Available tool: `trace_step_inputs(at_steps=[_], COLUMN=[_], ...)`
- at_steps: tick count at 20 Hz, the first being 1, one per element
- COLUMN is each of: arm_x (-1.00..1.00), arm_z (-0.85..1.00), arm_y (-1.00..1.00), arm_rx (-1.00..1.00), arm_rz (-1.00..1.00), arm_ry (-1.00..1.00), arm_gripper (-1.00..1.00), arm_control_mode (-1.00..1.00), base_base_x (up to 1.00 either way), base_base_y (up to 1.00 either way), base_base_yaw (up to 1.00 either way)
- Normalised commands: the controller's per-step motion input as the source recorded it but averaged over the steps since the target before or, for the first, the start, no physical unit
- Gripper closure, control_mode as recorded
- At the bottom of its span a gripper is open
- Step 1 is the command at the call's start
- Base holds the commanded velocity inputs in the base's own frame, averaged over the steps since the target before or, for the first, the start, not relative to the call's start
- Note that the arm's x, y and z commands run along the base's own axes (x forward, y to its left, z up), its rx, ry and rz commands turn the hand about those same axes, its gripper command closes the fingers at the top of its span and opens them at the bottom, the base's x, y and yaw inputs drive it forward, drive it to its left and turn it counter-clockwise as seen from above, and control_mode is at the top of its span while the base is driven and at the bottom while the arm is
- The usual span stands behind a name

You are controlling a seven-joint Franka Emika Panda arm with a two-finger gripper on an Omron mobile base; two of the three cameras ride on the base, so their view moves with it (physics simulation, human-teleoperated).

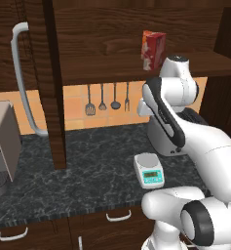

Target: Pick the cereal and place it on the digital scale for weighing, and close the cabinet.

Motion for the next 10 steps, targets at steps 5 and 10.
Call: trace_step_inputs(at_steps=[5, 10], arm_x=[-0.23, -0.52], arm_z=[0.00, 0.04], arm_y=[0.08, 0.12], arm_rx=[0.00, 0.00], arm_rz=[0.04, -0.01], arm_ry=[-0.02, -0.16], arm_gripper=[-1.00, -1.00], arm_control_mode=[-1.00, -1.00], base_base_x=[0.00, 0.00], base_base_y=[0.00, 0.00], base_base_yaw=[0.00, 0.00])
